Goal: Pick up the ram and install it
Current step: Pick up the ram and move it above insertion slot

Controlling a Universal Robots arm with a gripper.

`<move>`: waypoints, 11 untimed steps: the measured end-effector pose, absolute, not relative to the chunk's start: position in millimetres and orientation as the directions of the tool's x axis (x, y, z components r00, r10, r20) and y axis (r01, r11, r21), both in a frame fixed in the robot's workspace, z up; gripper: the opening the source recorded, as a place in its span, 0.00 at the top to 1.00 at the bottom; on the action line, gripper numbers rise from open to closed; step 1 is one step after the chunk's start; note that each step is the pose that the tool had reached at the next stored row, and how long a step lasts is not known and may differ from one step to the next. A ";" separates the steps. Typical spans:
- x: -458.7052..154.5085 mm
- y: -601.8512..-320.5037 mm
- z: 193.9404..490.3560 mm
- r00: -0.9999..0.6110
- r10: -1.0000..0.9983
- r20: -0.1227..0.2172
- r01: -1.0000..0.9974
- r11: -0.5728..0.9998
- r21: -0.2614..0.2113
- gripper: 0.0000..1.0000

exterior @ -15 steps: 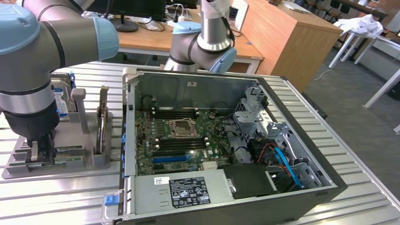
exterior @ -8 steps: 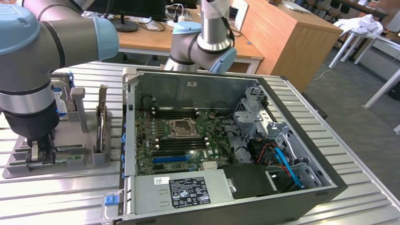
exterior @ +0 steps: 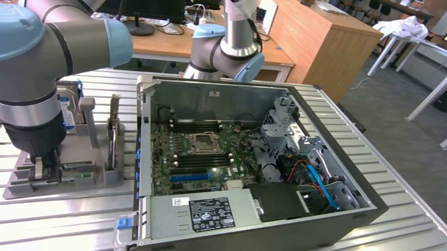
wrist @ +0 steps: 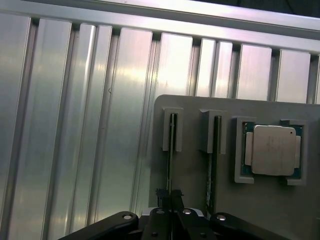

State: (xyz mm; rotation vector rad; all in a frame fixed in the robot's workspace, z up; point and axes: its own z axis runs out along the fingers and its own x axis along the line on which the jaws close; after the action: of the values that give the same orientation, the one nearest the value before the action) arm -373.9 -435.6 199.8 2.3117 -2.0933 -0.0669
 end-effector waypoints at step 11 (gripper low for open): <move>-373.9 -435.7 207.8 0.099 -0.995 -0.017 -0.994 -0.099 0.045 0.88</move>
State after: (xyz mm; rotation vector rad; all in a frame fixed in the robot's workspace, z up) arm -373.9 -435.7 207.8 2.3117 -2.0931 -0.0669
